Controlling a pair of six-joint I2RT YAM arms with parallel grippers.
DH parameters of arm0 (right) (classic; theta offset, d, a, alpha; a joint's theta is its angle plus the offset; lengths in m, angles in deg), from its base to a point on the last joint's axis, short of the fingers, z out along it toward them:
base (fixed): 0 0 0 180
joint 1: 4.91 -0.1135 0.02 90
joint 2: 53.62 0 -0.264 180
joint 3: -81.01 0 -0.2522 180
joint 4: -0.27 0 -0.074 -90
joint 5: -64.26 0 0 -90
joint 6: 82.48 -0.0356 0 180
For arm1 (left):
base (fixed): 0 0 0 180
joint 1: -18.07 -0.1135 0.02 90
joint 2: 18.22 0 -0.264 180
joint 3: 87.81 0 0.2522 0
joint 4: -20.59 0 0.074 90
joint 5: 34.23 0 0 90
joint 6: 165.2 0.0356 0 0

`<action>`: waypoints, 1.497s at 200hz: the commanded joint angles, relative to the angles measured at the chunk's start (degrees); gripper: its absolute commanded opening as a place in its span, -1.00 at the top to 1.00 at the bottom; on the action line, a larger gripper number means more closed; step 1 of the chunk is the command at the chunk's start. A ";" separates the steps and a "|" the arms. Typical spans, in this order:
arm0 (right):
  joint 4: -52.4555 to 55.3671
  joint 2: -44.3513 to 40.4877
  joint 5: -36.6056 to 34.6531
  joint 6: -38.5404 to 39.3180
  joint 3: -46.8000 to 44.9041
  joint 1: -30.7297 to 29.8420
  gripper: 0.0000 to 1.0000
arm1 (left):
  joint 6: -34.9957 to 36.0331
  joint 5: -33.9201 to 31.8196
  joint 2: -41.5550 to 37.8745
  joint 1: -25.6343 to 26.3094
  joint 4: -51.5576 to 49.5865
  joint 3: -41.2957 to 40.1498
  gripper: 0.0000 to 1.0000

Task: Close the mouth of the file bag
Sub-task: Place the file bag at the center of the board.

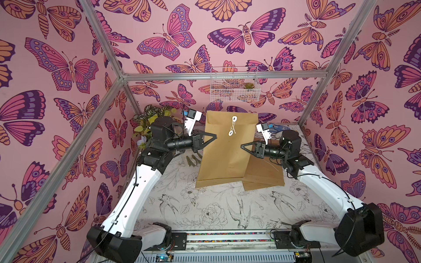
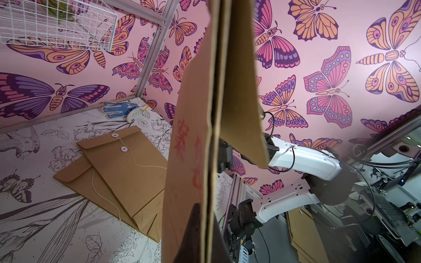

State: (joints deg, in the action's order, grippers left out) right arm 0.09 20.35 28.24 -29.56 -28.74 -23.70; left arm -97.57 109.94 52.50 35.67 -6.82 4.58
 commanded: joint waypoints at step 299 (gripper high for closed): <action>53.39 31.41 -31.73 -2.77 25.29 -14.81 -0.28 | 10.11 -35.35 -0.82 0.00 -26.47 -0.47 -0.19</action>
State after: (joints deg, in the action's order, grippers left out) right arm 41.47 61.64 -1.29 -41.53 1.01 -45.60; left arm -87.89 78.31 49.50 31.28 -35.02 3.69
